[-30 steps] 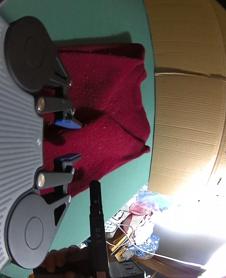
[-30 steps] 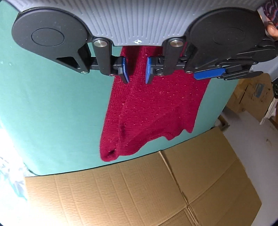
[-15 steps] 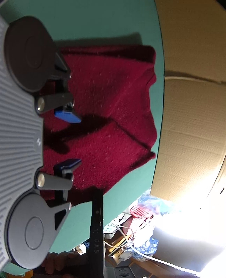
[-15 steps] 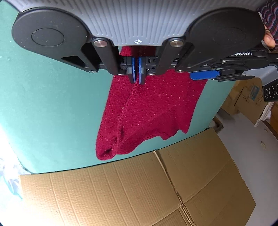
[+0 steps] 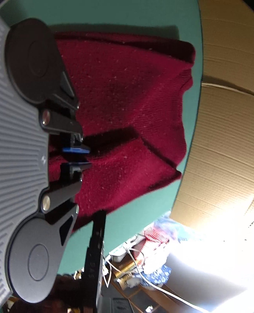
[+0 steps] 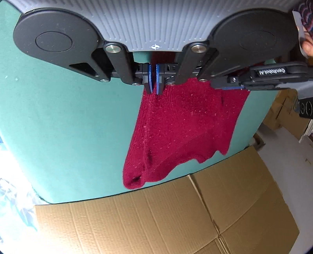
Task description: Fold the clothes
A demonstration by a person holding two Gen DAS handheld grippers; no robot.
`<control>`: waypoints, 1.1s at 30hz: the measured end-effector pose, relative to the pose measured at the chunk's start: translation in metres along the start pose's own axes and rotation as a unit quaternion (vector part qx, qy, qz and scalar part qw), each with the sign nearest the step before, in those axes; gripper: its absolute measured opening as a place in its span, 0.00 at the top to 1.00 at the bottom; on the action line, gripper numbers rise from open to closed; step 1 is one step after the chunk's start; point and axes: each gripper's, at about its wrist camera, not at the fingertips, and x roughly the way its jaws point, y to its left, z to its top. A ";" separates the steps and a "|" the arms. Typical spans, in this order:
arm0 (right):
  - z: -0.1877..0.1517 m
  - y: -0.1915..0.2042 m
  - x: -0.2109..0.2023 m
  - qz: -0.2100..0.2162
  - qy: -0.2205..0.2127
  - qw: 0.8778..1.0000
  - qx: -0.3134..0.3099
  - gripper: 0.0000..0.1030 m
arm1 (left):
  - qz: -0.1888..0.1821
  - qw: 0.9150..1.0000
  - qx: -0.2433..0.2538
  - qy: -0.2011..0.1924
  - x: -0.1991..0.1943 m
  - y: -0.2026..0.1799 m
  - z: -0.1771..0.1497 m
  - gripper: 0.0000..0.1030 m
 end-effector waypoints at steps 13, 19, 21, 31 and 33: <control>0.051 0.007 0.048 -0.036 -0.081 0.995 -0.043 0.73 | 0.005 1.000 -0.018 -0.008 0.012 0.008 0.024 0.90; 0.066 -0.003 0.054 -0.040 -0.063 0.997 -0.014 0.95 | -0.012 0.999 -0.033 -0.022 0.004 0.014 0.025 0.99; 0.066 -0.004 0.054 -0.047 -0.061 0.997 -0.016 0.95 | -0.011 0.999 -0.030 -0.020 0.007 0.013 0.025 0.99; 0.069 -0.005 0.039 -0.085 -0.090 0.992 -0.017 0.80 | 0.010 1.000 0.003 -0.025 -0.011 0.010 0.025 0.97; 0.074 -0.001 0.034 -0.065 -0.101 0.992 -0.027 0.80 | 0.017 0.999 0.010 -0.050 -0.026 0.008 0.027 0.99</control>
